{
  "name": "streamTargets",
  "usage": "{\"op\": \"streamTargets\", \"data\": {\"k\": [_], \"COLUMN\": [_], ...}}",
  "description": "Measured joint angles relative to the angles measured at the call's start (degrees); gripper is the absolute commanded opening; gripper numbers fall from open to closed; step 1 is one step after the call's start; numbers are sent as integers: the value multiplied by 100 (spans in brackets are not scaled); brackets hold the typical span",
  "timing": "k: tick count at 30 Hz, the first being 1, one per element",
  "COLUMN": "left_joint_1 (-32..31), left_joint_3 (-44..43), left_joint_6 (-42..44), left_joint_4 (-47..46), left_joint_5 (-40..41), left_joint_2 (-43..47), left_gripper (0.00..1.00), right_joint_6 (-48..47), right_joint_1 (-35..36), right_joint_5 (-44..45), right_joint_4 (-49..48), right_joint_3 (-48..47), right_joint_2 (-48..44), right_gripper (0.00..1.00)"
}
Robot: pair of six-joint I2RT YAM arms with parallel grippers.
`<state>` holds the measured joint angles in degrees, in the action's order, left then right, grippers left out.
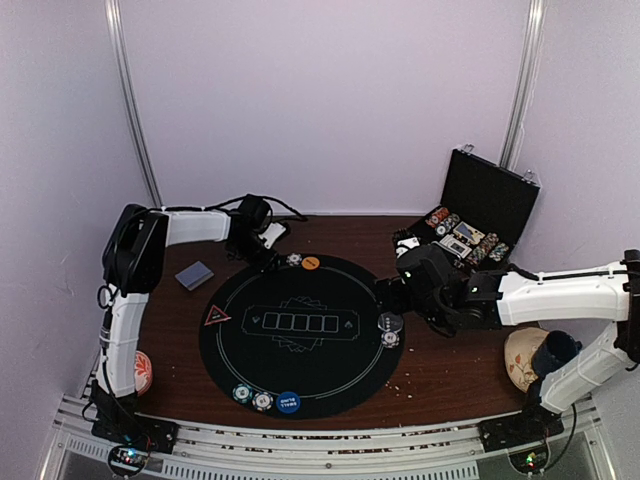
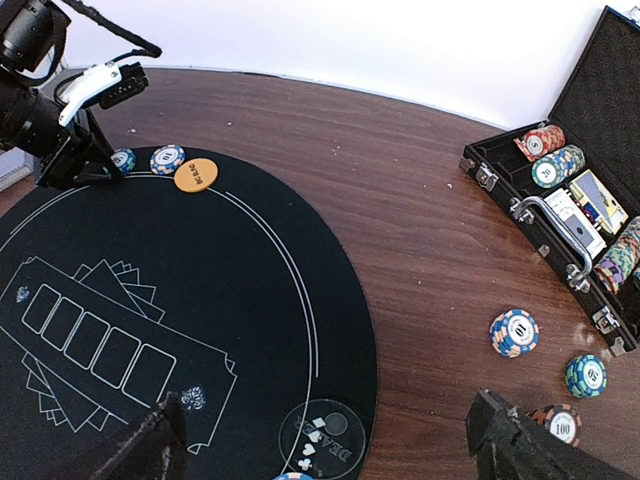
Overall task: Distribute texas hold em gaming equipment
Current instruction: Move the poker chips pile to the big blind area.
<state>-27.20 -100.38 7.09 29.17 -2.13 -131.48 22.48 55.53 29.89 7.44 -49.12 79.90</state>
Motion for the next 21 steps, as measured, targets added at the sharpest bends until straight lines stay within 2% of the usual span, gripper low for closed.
{"op": "streamTargets", "data": {"k": [2,10,14,16,21], "left_joint_1": [0,50,63,66,74], "left_joint_3": [96,151,151,151,144], "left_joint_6": [-17,-72,-98,-103,-98], "left_joint_4": [-20,20,46,46,57], "left_joint_5": [-94,-223,-221,-223,-267], "left_joint_2": [61,103,103,103,87], "left_gripper": [34,47,51,50,40], "right_joint_6": [2,2,2,2,2], "right_joint_1": [0,0,0,2,9], "right_joint_5": [0,0,0,0,0], "right_joint_4": [0,0,0,0,-2], "right_joint_3": [0,0,0,0,0], "right_joint_2": [-2,-2,-2,-2,-2], "right_gripper": [99,99,99,99,99]}}
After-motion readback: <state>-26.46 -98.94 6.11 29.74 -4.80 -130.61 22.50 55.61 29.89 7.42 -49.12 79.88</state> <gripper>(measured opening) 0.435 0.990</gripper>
